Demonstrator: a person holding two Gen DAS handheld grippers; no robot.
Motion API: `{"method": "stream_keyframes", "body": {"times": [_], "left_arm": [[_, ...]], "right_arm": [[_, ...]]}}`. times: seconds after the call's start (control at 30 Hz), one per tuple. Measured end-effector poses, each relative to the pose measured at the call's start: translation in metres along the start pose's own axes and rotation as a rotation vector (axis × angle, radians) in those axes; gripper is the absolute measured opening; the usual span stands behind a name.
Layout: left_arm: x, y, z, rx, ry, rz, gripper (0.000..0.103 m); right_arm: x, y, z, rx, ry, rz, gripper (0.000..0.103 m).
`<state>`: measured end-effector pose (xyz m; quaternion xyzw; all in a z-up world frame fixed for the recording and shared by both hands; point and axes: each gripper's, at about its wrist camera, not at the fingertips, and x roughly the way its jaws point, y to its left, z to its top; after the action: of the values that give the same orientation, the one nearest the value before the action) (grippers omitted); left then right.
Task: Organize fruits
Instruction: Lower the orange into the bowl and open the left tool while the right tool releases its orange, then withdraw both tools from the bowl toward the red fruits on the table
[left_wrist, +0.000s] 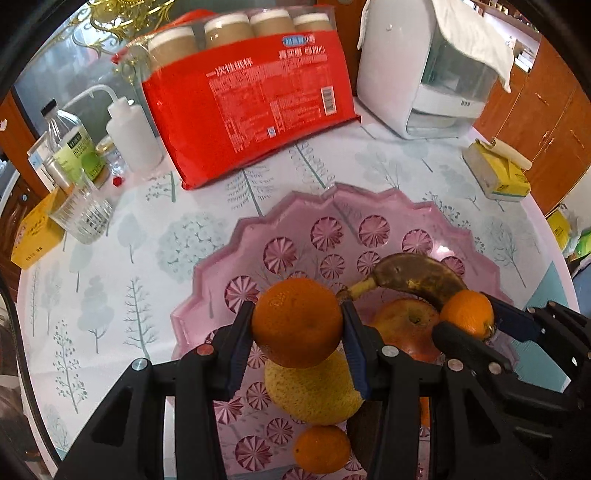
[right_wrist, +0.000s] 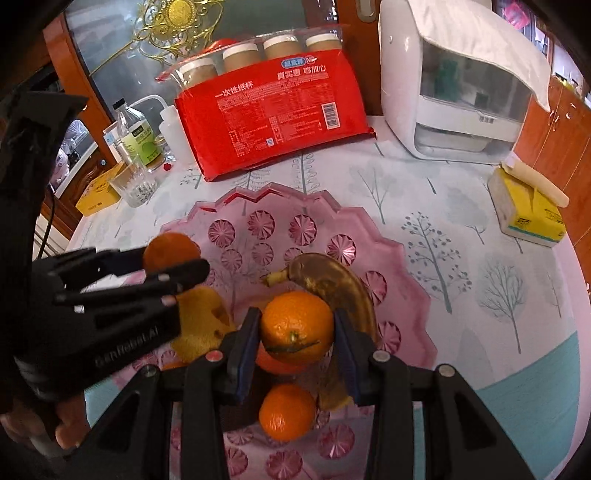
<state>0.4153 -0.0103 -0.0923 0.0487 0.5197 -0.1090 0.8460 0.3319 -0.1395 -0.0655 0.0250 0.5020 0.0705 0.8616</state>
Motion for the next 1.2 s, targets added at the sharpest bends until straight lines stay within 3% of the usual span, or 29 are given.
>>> {"method": "stream_keyframes", "body": {"times": [0.07,0.23,0.43,1.0,1.2], "left_arm": [[0.002,0.000,0.000,0.003,0.006,0.003,0.045],[-0.004,0.004,0.000,0.011,-0.031,0.054,0.076],[-0.014,0.014,0.000,-0.018,-0.037,0.045,0.089],[-0.075,0.008,-0.013,-0.002,-0.104,0.093,0.090],[-0.102,0.008,-0.022,-0.015,-0.105,0.078,0.090]], "right_arm": [[0.007,-0.002,0.002,0.010,0.013,-0.002,0.040],[0.013,-0.006,0.004,0.029,0.004,-0.014,0.042],[0.003,-0.011,0.009,0.038,-0.036,-0.014,0.050],[-0.042,0.003,0.000,0.017,-0.080,0.014,0.050],[-0.066,0.010,-0.007,0.002,-0.106,0.005,0.050]]}}
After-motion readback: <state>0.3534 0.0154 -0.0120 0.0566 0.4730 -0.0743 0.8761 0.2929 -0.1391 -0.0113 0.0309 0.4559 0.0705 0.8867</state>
